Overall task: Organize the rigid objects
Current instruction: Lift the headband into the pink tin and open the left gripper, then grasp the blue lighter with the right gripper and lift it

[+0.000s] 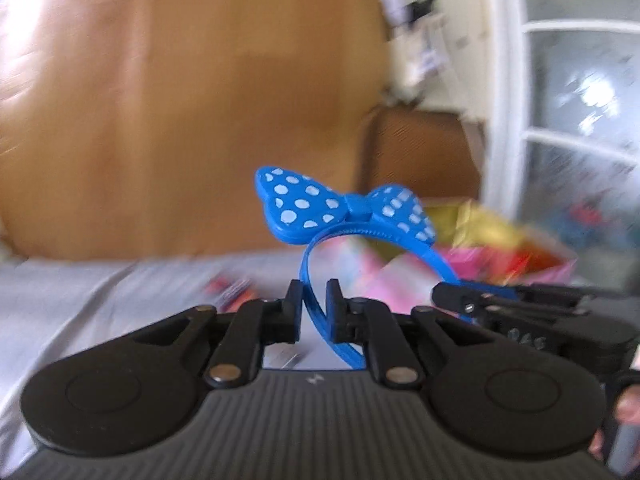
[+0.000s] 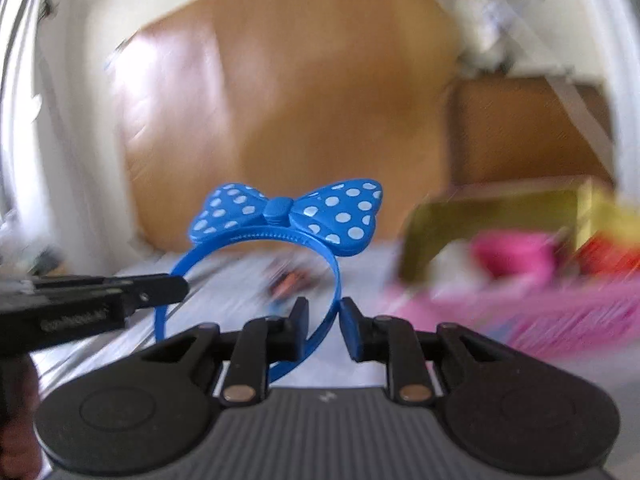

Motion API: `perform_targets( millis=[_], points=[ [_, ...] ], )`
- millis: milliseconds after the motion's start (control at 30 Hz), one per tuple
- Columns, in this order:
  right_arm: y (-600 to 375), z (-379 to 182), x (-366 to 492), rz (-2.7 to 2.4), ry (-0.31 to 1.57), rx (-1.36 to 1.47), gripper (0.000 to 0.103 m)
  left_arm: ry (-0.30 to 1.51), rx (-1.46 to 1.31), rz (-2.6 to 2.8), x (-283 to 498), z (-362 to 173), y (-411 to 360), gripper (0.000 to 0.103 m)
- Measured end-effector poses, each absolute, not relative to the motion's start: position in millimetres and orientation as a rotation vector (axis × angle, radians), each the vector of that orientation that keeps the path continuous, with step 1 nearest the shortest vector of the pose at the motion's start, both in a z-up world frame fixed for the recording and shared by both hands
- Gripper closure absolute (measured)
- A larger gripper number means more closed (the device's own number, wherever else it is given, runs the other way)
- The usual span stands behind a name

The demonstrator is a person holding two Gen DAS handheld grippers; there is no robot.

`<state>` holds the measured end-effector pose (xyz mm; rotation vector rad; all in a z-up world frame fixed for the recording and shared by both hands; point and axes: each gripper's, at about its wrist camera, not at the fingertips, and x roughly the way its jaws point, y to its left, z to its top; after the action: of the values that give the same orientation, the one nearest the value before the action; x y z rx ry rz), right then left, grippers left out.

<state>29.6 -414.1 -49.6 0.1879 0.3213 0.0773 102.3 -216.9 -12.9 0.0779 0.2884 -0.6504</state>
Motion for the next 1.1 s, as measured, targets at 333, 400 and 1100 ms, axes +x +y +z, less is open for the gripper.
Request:
perform_targets(
  millis=[333,400,1100],
  points=[
    [-542.6,-51.0,96.2,-0.225,0.402,0.202,0.083,0.335,0.006,-0.742,175.0,-31.7,-366.6,0.088],
    [-556.6,-55.9,106.2,-0.235,0.417,0.220,0.079,0.338,0.023,-0.729,183.8,-39.4,-381.8,0.087],
    [-475.2,-43.9,52.3,-0.040,0.104,0.160,0.052,0.391,-0.084,-0.381,163.2,-58.6,-174.8,0.053]
  ],
)
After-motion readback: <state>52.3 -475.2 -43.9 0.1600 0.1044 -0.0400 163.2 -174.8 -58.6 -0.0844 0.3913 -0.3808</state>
